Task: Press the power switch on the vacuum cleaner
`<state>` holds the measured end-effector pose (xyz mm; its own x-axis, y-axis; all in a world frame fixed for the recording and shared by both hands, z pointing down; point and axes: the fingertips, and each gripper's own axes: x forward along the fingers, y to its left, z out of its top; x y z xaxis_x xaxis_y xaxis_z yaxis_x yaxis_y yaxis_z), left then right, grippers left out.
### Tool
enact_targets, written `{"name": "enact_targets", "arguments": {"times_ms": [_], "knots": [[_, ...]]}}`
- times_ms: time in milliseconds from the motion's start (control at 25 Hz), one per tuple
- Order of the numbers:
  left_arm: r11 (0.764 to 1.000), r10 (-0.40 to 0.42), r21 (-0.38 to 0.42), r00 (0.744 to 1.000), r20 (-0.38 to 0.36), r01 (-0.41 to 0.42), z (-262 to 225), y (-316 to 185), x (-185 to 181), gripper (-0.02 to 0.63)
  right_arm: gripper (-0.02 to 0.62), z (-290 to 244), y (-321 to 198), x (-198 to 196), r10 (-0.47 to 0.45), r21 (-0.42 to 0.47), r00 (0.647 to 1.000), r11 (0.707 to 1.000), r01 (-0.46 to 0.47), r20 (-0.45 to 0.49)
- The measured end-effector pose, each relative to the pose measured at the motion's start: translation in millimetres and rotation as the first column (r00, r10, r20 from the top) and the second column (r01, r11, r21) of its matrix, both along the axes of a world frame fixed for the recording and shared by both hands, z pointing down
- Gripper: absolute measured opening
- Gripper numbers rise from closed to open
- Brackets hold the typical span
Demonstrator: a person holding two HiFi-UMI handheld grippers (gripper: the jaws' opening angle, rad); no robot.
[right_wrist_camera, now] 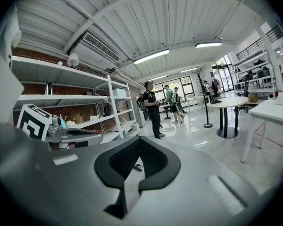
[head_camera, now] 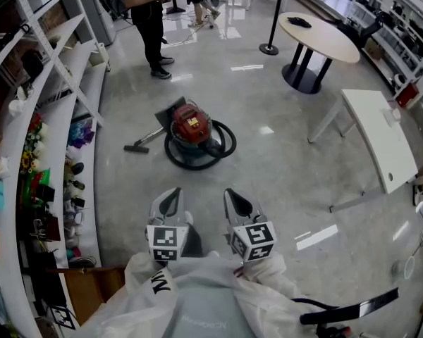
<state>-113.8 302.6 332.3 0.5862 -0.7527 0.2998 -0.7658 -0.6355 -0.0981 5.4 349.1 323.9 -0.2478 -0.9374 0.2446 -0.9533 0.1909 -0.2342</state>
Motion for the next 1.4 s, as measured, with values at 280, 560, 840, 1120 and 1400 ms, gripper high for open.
{"name": "enact_targets", "arguments": {"times_ms": [280,560,840,1120,1400], "knots": [[1.000,0.004,-0.017,1.000,-0.005,-0.004,8,-28,-2,0.000,0.000,8,-26,-4,-0.001,-0.024,1.000,1.000,0.001,-0.003],[0.999,0.001,-0.048,1.000,-0.014,-0.001,17,-66,-7,0.000,0.000,16,-64,-13,-0.014,-0.057,1.000,0.998,0.014,-0.003],[0.999,0.002,-0.054,1.000,-0.021,-0.003,17,-125,-14,0.000,0.000,16,-118,-23,-0.019,-0.074,1.000,0.997,0.019,-0.008],[0.998,0.006,-0.067,0.999,-0.037,-0.008,18,-175,-24,0.000,0.000,15,-168,-37,-0.029,-0.088,0.999,0.996,0.026,-0.022],[0.997,0.004,-0.075,0.999,-0.047,-0.008,22,-221,-39,0.000,0.000,16,-212,-48,-0.018,-0.091,1.000,0.996,0.016,-0.024]]}}
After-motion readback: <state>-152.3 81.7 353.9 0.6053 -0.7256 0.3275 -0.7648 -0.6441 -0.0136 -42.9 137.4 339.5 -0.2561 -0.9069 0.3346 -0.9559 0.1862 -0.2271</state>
